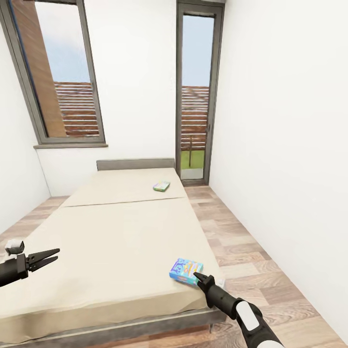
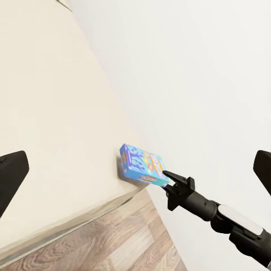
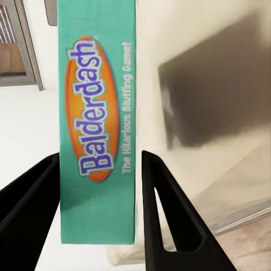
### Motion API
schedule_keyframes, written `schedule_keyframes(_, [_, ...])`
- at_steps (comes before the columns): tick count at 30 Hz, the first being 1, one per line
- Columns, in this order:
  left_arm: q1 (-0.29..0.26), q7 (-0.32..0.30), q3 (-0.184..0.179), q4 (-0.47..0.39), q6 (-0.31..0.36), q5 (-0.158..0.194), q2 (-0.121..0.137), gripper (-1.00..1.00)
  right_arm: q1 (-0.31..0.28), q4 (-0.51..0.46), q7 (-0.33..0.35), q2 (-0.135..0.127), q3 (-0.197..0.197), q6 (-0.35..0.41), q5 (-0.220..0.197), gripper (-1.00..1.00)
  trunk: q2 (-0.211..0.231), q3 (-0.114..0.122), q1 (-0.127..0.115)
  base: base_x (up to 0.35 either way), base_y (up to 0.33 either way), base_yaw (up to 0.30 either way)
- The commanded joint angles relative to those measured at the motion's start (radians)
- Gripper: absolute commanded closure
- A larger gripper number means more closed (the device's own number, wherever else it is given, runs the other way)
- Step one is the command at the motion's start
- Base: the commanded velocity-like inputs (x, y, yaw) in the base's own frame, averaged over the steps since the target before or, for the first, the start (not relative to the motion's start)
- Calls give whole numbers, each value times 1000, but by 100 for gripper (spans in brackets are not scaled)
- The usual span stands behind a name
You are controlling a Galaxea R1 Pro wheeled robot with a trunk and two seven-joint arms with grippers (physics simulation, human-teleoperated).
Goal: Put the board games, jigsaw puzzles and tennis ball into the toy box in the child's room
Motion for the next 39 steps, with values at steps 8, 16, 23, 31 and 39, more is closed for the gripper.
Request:
schedule_keyframes(8, [-1, -6, 0, 0, 11, -6, 5, -100, -20, -15, -2, 0, 129, 17, 15, 100, 56, 24, -31, 0, 0, 0])
schedule_keyframes(16, [-1, -6, 4, 0, 11, -9, 14, -100, -108, -30, 4, -4, 300, 21, 15, 100, 112, 49, -62, 0, 0, 0])
schedule_keyframes(23, [-2, -6, 5, 0, 11, -10, 15, -100, -164, -31, 5, 0, 315, 78, 15, 100, 161, 71, -88, 0, 0, 0])
schedule_keyframes(31, [-2, -6, 4, 0, 11, -13, 14, -100, -186, -259, 10, 6, 355, 308, 11, 100, 217, 96, -119, 0, 0, 0])
schedule_keyframes(39, [-7, -6, 1, 0, 9, -17, 12, -100, -179, -446, 73, 4, 470, 371, 2, 100, 273, 121, -150, 0, 0, 0])
